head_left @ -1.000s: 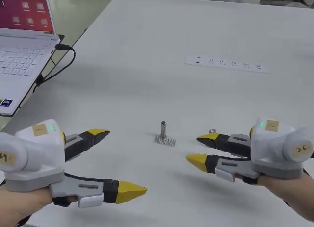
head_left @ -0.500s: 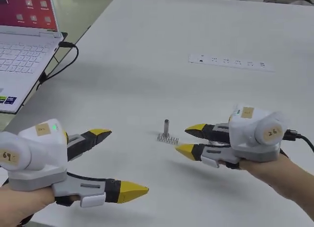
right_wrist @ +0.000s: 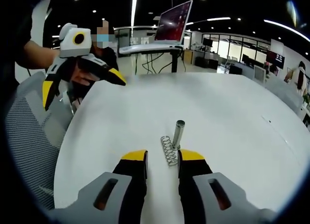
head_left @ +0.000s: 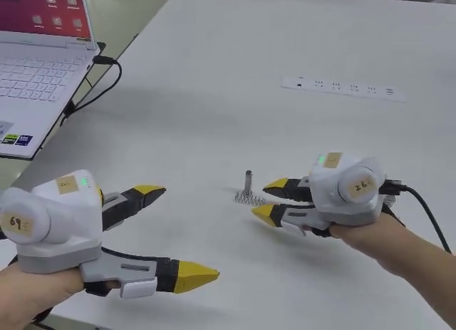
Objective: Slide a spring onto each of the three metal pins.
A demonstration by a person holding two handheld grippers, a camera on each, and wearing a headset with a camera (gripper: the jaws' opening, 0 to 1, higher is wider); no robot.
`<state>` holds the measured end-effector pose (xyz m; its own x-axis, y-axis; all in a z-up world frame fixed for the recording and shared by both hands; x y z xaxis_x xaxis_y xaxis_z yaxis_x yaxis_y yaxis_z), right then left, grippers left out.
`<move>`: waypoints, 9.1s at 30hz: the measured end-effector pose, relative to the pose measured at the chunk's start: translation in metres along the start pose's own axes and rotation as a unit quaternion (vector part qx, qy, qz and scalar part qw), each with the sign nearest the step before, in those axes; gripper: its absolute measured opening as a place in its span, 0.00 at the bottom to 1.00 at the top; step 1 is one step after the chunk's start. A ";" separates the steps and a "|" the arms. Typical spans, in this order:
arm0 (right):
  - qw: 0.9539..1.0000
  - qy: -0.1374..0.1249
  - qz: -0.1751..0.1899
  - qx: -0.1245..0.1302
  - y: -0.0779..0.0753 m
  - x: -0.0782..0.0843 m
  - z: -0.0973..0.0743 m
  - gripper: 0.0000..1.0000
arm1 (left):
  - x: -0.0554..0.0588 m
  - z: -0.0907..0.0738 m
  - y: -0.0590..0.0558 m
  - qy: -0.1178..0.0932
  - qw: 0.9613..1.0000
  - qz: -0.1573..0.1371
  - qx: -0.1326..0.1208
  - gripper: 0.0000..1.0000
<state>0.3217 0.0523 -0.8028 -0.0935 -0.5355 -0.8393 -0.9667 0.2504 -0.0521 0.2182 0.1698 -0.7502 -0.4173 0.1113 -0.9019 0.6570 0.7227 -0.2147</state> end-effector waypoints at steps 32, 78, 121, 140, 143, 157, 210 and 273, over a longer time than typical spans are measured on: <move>0.999 0.039 -0.002 0.008 0.003 0.015 0.006 0.08 | 0.007 -0.001 -0.002 0.004 1.000 -0.007 0.000 0.97; 0.996 0.030 -0.058 -0.065 0.038 0.009 -0.106 0.08 | -0.032 0.069 -0.037 0.001 0.992 0.079 0.094 0.74; 0.987 -0.004 -0.098 -0.126 0.046 -0.009 -0.124 0.08 | -0.037 0.097 -0.078 0.015 0.974 0.118 0.194 0.07; 0.987 -0.001 -0.094 -0.134 0.046 -0.008 -0.124 0.08 | -0.040 0.092 -0.081 0.016 0.970 0.126 0.205 0.03; 0.986 0.000 -0.097 -0.134 0.047 -0.008 -0.124 0.08 | -0.039 0.092 -0.082 0.017 0.970 0.129 0.206 0.02; 0.988 -0.002 -0.087 -0.129 0.048 -0.008 -0.124 0.09 | -0.038 0.090 -0.084 0.017 0.969 0.125 0.210 0.02; 0.981 -0.142 -0.012 -0.128 0.062 -0.058 -0.125 0.08 | -0.035 0.092 -0.085 0.026 0.971 0.117 0.205 0.02; 0.986 -0.147 -0.020 -0.071 0.049 -0.057 -0.126 0.08 | -0.033 0.074 -0.038 -0.001 0.993 0.086 0.085 0.54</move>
<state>0.2498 -0.0070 -0.6891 -0.0009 -0.2800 -0.9600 -0.9938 0.1067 -0.0302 0.2534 0.0879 -0.7403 -0.2882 0.2210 -0.9317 0.8146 0.5680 -0.1172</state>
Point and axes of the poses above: the centre of the closed fingertips' face, and the gripper's own axes: z roughly forward along the fingers, y roughly to its left, x roughly out of its underside, the point moved 4 cm from there along -z, roughly backward along the fingers, and after that the axes turned 1 degree about -z, right-handed, at the moved point
